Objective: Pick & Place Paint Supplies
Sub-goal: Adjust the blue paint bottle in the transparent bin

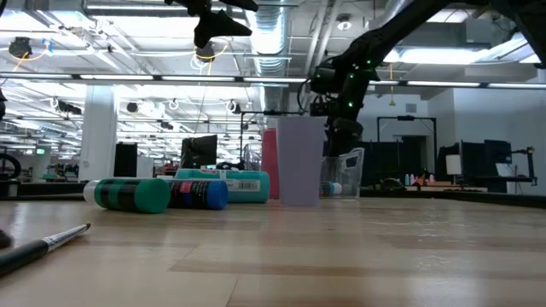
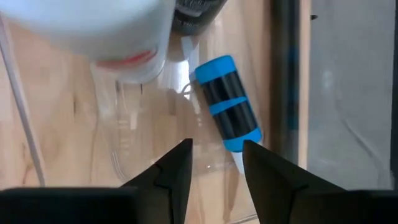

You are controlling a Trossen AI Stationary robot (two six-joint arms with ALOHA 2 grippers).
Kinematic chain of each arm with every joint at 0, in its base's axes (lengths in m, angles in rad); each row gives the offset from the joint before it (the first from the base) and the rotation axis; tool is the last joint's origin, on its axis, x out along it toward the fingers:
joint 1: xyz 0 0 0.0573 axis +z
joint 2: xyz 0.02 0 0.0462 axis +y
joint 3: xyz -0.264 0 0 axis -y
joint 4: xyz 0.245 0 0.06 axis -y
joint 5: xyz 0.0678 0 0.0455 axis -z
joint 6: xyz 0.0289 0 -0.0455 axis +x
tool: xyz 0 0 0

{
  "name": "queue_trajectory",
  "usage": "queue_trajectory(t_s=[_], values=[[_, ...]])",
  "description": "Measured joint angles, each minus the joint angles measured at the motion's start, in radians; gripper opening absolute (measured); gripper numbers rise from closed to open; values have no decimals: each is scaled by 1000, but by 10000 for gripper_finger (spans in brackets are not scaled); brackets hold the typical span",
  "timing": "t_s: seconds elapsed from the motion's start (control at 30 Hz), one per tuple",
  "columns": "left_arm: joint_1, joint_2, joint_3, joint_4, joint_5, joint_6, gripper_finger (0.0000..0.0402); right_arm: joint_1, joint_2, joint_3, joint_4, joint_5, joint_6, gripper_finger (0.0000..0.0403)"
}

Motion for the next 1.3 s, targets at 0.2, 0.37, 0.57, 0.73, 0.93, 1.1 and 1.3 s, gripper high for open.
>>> queue_trajectory(t_s=[0.2,0.37,0.57,0.73,0.93,1.1,1.3], values=[[0,0,0,0,0,9,230,0,0,-25,28,2,-51,149],[0,0,0,-2,0,9,230,-7,0,-28,65,7,-37,181],[0,0,0,-4,-3,12,230,-15,54,-26,42,29,-26,234],[2,0,0,-9,-5,12,230,-11,70,-22,29,22,-26,250],[2,0,0,-11,-8,11,230,-20,57,-14,107,30,-38,249],[2,0,0,-10,-19,11,230,-36,59,11,109,53,-52,249],[2,0,0,-10,-29,11,230,-29,60,17,75,79,-72,249]])
